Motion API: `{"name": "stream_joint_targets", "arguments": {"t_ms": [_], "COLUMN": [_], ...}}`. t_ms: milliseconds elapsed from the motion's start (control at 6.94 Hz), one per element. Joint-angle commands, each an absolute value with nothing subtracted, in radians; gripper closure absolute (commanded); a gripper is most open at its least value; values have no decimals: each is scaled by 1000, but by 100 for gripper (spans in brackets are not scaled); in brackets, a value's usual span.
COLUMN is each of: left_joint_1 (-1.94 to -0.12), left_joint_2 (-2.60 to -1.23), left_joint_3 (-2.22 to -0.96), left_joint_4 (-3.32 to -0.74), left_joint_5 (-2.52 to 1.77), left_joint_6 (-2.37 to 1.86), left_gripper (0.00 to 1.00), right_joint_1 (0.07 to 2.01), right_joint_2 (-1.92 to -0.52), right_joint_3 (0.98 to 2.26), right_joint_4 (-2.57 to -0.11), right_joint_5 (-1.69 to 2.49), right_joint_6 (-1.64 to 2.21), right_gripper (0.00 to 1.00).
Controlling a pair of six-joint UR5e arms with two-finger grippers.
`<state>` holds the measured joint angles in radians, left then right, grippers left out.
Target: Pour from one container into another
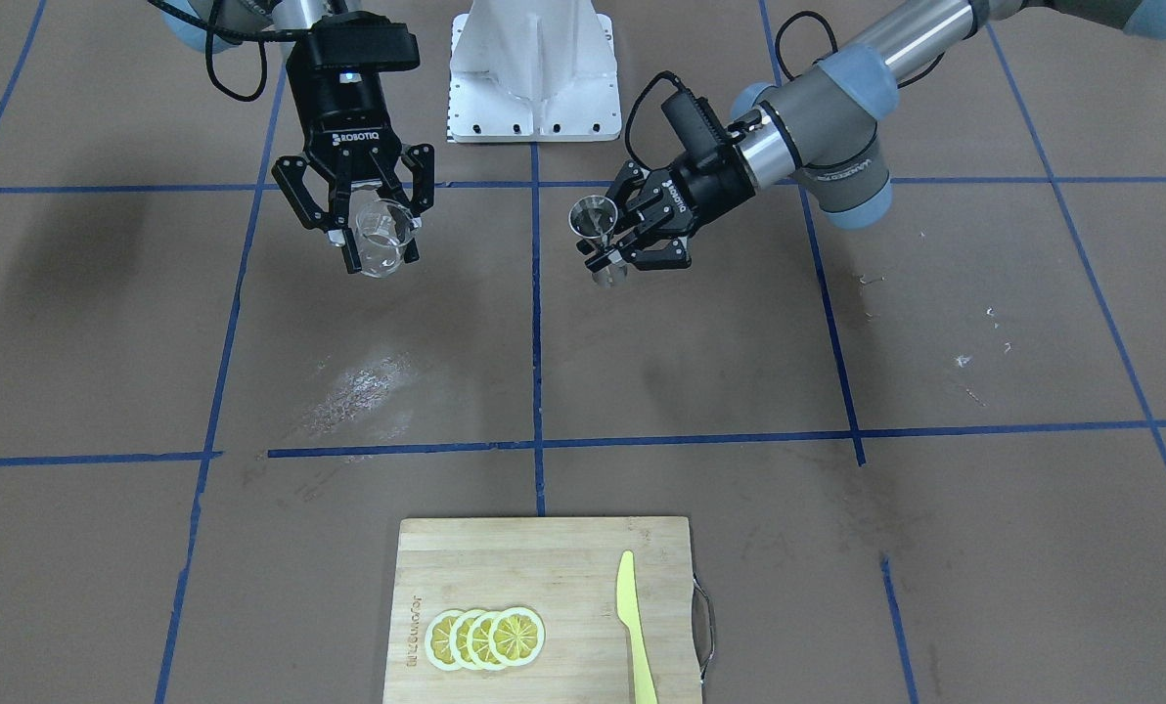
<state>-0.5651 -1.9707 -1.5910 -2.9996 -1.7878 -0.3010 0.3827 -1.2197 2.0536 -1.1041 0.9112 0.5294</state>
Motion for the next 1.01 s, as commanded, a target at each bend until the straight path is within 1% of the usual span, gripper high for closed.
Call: {"name": "stream_joint_targets", "arguments": {"t_ms": [0,577,865], "left_joint_1": [-589,-638,-632], "left_joint_2": [-1840,-1506,-1442], "left_joint_3": [-1679,-1692,-1692], "left_joint_4": [-3011,-3316,-3346], "left_joint_5": [-1786,-1723,-1553], "left_joint_6": [-347,-425,-530], "left_gripper": [100,100,100], "right_joint_1": [383,382,380], "right_joint_2": [-1223,-1223,-1224], "right_joint_3": [2054,2054,2054], "right_joint_4": [-1101,-1101,-1100], "right_joint_5": [911,911,910], "right_joint_6": [531,531,531], "right_gripper": [100,100,100]}}
